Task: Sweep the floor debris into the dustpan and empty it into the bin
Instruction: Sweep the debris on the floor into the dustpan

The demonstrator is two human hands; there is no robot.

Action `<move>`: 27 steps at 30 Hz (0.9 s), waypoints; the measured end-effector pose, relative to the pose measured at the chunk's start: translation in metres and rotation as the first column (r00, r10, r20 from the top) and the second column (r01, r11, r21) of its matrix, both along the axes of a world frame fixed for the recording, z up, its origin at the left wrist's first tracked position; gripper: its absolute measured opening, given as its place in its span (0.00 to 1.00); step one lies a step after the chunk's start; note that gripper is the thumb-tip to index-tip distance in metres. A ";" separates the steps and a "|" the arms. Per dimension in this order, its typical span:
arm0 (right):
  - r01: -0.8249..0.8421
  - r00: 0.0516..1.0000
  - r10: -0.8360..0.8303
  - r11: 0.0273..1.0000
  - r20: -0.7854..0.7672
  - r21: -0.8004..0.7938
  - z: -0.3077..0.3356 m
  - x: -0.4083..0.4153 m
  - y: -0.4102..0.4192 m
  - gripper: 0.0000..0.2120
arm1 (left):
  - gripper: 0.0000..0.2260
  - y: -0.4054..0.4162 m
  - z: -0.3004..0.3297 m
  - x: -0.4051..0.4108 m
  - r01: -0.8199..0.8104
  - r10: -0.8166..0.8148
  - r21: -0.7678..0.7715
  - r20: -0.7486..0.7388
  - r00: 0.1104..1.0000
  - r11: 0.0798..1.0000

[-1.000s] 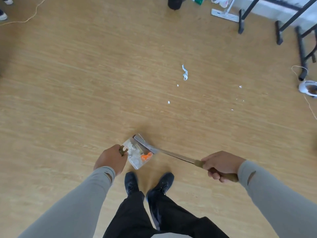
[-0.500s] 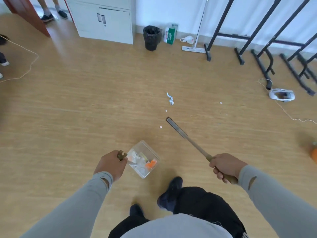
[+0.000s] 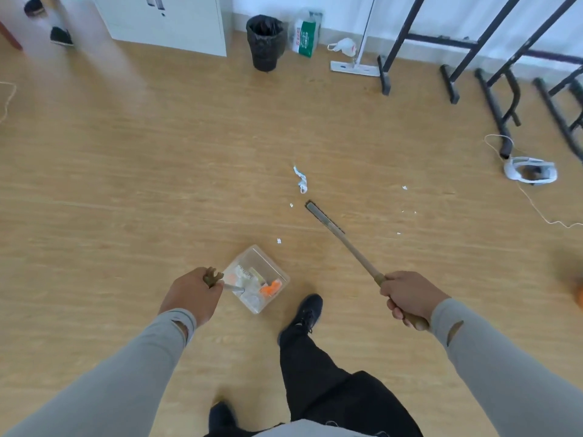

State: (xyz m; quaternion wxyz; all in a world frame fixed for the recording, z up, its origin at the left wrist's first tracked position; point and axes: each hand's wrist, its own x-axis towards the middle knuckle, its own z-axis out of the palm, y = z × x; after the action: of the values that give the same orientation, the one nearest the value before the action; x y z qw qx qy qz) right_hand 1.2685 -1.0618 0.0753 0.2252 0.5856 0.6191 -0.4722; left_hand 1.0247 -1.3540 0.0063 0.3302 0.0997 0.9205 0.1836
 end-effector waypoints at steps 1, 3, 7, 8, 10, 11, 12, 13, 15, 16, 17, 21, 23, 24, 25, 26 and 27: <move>-0.022 1.000 0.022 1.000 0.010 -0.010 -0.003 -0.011 0.018 0.09 | 0.06 0.015 -0.003 -0.006 -0.007 0.008 -0.012 0.006 1.000 1.000; -0.069 0.997 0.069 0.997 0.030 -0.024 -0.013 -0.037 0.055 0.10 | 0.07 0.043 -0.009 -0.018 -0.024 0.024 -0.032 0.020 1.000 0.999; -0.171 0.981 0.172 0.985 0.090 -0.027 -0.041 -0.100 0.116 0.13 | 0.06 0.084 -0.023 -0.033 -0.084 0.087 -0.059 0.050 0.995 0.995; -0.194 0.975 0.196 0.981 0.105 -0.031 -0.049 -0.116 0.127 0.14 | 0.05 0.092 -0.027 -0.035 -0.090 0.094 -0.067 0.055 0.994 0.994; -0.253 0.959 0.255 0.967 0.121 -0.030 -0.064 -0.141 0.135 0.13 | 0.05 0.106 -0.033 -0.039 -0.090 0.095 -0.079 0.056 0.994 0.993; -0.301 0.945 0.301 0.953 0.128 -0.021 -0.070 -0.151 0.135 0.10 | 0.05 0.111 -0.036 -0.041 -0.090 0.094 -0.081 0.051 0.994 0.993; -0.357 0.926 0.355 0.934 0.127 -0.011 -0.077 -0.158 0.132 0.07 | 0.05 0.117 -0.038 -0.044 -0.087 0.091 -0.082 0.039 0.995 0.993; -0.405 0.907 0.402 0.914 0.127 -0.007 -0.083 -0.162 0.127 0.08 | 0.05 0.122 -0.040 -0.047 -0.080 0.083 -0.083 0.026 0.996 0.993; -0.482 0.865 0.481 0.876 0.142 -0.031 -0.096 -0.160 0.113 0.06 | 0.06 0.128 -0.044 -0.054 -0.070 0.071 -0.089 0.009 0.997 0.994; -0.518 0.840 0.519 0.854 0.156 -0.051 -0.100 -0.155 0.104 0.04 | 0.07 0.129 -0.044 -0.057 -0.066 0.067 -0.092 0.006 0.998 0.994; -0.541 0.818 0.547 0.837 0.177 -0.084 -0.101 -0.146 0.095 0.04 | 0.07 0.130 -0.044 -0.059 -0.057 0.058 -0.098 0.009 0.998 0.994; -0.504 0.811 0.550 0.830 0.201 -0.239 -0.067 -0.093 0.088 0.13 | 0.08 0.127 -0.042 -0.060 -0.057 0.057 -0.084 -0.007 0.998 0.995; -0.392 0.890 0.432 0.888 0.144 -0.239 -0.038 -0.071 0.105 0.16 | 0.08 0.122 -0.040 -0.059 -0.051 0.051 -0.091 -0.004 0.999 0.995; -0.341 0.920 0.375 0.910 0.116 -0.237 -0.023 -0.063 0.113 0.18 | 0.08 0.120 -0.040 -0.059 -0.051 0.052 -0.085 0.001 0.999 0.995; -0.318 0.932 0.349 0.917 0.100 -0.239 -0.011 -0.057 0.119 0.19 | 0.08 0.118 -0.041 -0.058 -0.058 0.058 -0.070 0.004 0.998 0.996; -0.318 0.933 0.348 0.919 0.096 -0.234 -0.004 -0.054 0.120 0.19 | 0.08 0.118 -0.041 -0.058 -0.064 0.065 -0.057 0.004 0.998 0.996; -0.335 0.927 0.362 0.917 0.099 -0.216 0.000 -0.055 0.117 0.19 | 0.07 0.119 -0.040 -0.057 -0.065 0.065 -0.051 0.005 0.998 0.997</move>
State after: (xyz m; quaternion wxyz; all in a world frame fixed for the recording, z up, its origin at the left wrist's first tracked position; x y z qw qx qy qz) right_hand 1.2139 -0.9446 0.0750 0.4043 0.4716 0.6474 -0.4416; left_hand 0.9676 -1.2353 -0.0342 0.3293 0.0608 0.9266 0.1711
